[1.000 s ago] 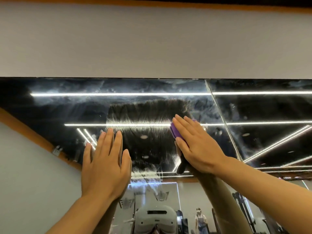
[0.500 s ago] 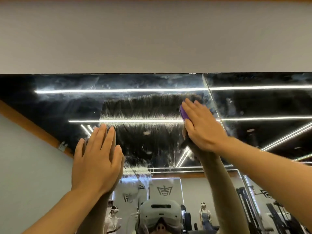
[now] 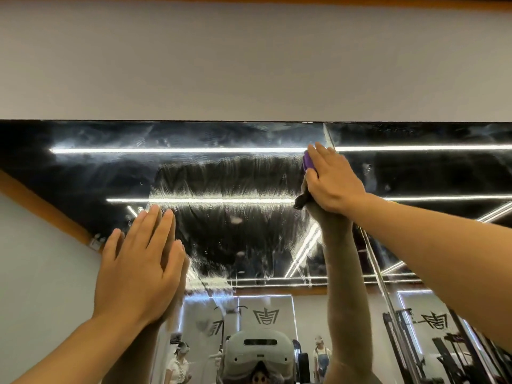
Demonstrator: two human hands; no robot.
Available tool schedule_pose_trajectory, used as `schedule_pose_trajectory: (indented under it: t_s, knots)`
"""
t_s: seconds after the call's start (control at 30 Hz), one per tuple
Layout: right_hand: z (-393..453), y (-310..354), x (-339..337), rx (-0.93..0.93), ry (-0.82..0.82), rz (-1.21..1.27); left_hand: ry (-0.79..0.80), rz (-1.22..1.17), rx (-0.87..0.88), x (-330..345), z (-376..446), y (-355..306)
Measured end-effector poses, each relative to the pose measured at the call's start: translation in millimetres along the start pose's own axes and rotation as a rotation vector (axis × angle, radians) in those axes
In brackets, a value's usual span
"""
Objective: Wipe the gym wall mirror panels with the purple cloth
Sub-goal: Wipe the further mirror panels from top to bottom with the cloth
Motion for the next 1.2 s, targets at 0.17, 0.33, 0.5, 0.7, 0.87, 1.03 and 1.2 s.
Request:
schedule_pose_trajectory:
  t_s: [0.17, 0.33, 0.5, 0.7, 0.87, 1.03, 1.2]
  knots:
    - [-38.0, -2.0, 2.6, -0.054, 0.048, 0.040, -0.011, -0.006, 0.003, 1.4, 0.6, 0.8]
    - [-102.2, -0.2, 6.5, -0.151, 0.079, 0.045, -0.009, -0.013, 0.004, 0.7, -0.7, 0.2]
    - [-79.6, -0.7, 4.7, -0.143, 0.101, 0.037, -0.007, -0.013, -0.002, 0.0, -0.6, 0.3]
    - [-4.7, 3.1, 6.1, 0.062, -0.032, -0.038, -0.027, -0.040, -0.013, -0.7, -1.4, -2.1]
    - [-9.7, 80.6, 19.9, -0.053, 0.013, -0.021, -0.064, -0.148, -0.121, -7.5, -2.0, 0.2]
    - [-34.3, 179.2, 52.9, -0.324, 0.101, 0.031, -0.063, -0.158, -0.154, -9.8, -2.8, 0.1]
    - [-24.7, 133.0, 38.0, -0.270, 0.071, 0.074, -0.047, -0.160, -0.128, -9.7, -3.1, 3.7]
Point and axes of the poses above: each hand's wrist, its own z-axis towards the middle knuckle, its own x-axis out of the palm, y = z × x, the point moved 7 cm from there along z, towards the middle knuckle, and after that the axes turned 5 degrees about x, right-handed, at the moved point
